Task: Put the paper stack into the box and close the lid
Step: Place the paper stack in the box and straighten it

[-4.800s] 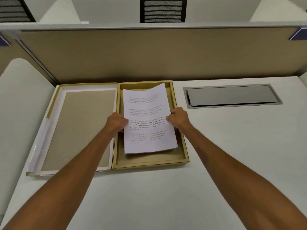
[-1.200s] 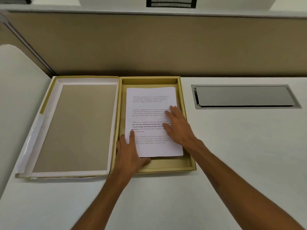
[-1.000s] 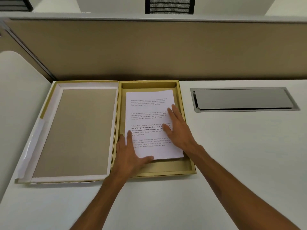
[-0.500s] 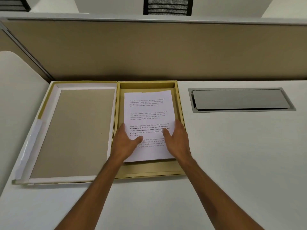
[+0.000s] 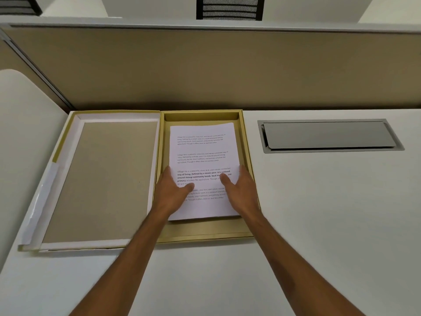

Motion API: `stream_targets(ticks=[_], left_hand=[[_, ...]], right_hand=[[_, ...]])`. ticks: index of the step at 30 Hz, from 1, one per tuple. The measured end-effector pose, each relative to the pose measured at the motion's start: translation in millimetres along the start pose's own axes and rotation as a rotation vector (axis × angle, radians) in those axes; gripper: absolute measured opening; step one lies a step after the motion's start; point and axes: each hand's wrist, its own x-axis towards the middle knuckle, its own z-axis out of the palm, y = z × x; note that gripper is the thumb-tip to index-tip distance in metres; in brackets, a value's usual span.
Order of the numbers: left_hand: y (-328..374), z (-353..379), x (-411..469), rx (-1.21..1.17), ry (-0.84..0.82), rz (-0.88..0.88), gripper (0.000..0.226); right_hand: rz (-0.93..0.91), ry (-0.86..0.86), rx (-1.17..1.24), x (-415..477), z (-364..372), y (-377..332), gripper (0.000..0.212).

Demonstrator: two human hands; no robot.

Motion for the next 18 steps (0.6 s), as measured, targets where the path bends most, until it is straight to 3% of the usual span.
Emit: stream_targets(ticks=[14, 18], left_hand=[[-2.9, 8.3, 3.8, -0.071, 0.001, -0.027, 0.064], [2.4, 1.0, 4.5, -0.089, -0.031, -0.013, 0.078]], right_hand=[[0.07, -0.002, 0.071, 1.2, 4.4, -1.3, 0.052], [0.007, 0.009, 0.001, 4.8, 2.1, -4.9, 0.055]])
